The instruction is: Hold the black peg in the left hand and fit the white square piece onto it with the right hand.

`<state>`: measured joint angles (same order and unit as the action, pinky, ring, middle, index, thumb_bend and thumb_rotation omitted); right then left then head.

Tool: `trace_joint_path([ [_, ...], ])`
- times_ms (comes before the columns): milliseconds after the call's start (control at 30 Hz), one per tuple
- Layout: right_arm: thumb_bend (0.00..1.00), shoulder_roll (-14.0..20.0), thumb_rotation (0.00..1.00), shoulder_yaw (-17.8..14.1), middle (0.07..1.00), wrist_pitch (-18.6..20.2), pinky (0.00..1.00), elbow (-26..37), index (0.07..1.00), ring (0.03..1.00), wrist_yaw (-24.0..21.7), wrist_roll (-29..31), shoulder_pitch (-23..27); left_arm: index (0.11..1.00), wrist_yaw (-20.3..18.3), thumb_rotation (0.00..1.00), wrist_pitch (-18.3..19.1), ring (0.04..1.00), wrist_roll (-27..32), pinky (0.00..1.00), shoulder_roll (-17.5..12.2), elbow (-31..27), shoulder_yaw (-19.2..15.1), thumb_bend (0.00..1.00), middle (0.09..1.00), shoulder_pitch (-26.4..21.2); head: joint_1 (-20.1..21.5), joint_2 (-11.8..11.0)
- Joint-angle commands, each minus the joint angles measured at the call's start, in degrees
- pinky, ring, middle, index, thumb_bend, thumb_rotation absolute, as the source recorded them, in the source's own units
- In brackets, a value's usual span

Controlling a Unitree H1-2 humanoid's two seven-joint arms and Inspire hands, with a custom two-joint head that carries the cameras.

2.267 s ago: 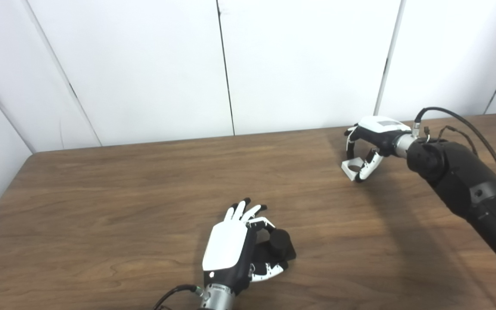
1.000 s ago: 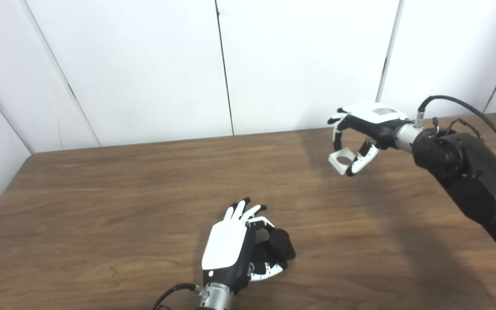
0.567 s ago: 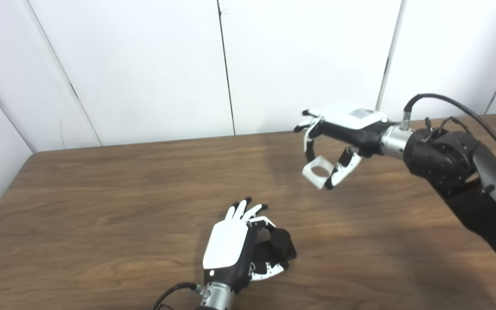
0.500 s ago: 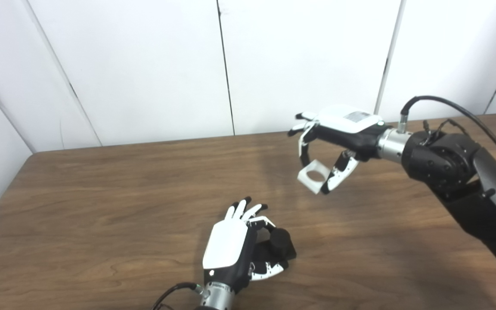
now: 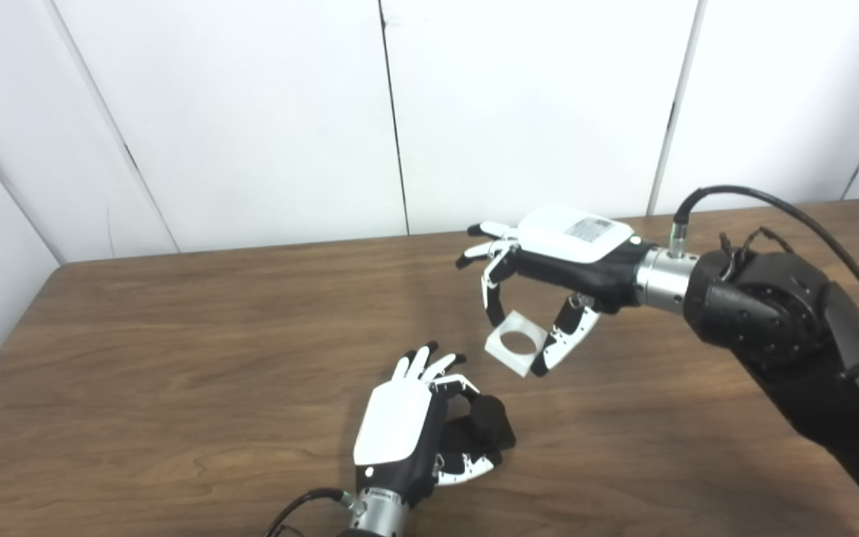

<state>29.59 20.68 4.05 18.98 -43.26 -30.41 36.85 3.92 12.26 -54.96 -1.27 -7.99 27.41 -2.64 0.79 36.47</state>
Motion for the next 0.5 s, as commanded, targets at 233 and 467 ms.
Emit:
trace_joint_path([
  [233,0.52,-2.0,0.13,1.4,0.894,1.2,0.92,5.3,0.489,1.000,-1.5,-0.9,0.3,0.487,-1.2,0.08,0.6,0.981,-1.0,0.99,-0.2,1.0,0.4,0.51,0.874,-0.2,0.0,0.5],
  [467,0.52,-2.9,0.13,2.3,0.892,0.4,0.92,4.8,0.488,1.000,-1.6,-1.0,-0.8,0.487,-1.7,0.08,0.7,0.981,-1.4,0.99,-0.3,0.4,0.5,0.51,0.874,-0.2,0.1,0.8],
])
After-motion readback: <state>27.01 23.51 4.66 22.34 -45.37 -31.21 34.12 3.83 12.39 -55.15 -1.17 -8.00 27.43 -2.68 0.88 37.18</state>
